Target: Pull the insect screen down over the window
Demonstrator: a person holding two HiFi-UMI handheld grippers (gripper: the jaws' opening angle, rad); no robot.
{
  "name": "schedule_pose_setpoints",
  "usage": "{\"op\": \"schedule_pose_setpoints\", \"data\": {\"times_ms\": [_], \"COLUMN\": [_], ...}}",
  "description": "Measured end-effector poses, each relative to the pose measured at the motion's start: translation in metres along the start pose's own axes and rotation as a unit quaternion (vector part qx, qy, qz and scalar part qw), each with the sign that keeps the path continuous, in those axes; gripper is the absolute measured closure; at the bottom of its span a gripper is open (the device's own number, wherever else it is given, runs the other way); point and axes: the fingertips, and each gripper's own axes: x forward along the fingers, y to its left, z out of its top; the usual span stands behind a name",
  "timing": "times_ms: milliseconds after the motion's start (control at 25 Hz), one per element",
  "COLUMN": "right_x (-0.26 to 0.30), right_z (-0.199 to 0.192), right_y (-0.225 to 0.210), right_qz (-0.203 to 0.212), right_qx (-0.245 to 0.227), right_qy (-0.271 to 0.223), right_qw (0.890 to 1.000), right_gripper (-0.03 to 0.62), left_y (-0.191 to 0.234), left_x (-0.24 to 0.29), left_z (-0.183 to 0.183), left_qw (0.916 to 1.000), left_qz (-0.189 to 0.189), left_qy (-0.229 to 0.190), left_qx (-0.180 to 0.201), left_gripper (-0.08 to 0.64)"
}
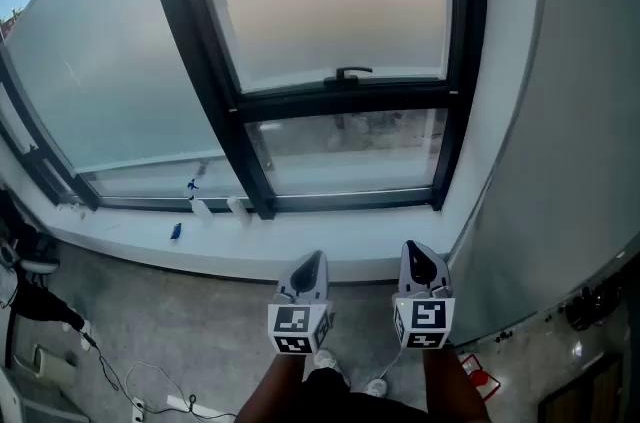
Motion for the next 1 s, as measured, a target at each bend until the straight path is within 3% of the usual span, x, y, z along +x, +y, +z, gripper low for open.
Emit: {"op": "schedule_pose_setpoints", "data": {"times_ms": [760, 1000], "right_x": [-0.016, -0.014], "right_z": [-0.001, -0.006], "right_y": [0.017, 0.018], "right_qz": [0.015, 0.02], "right_qx": [0.004, 0.007], "right_qy": [-0.032, -0.021], "right_qw": [0.999, 1.0], "right_gripper": [0.589, 0.589], "left_y": [-0.006, -0.008], "left_x": [-0.008, -0.008], "left_z": [-0.009, -0.01], "left_qw": [1.0, 1.0], "left_qz": [-0.001, 0.0], "left_qy": [0.005, 0.007], "left_qx": [-0.003, -0.001], "left_gripper": [0.566, 0.566]}}
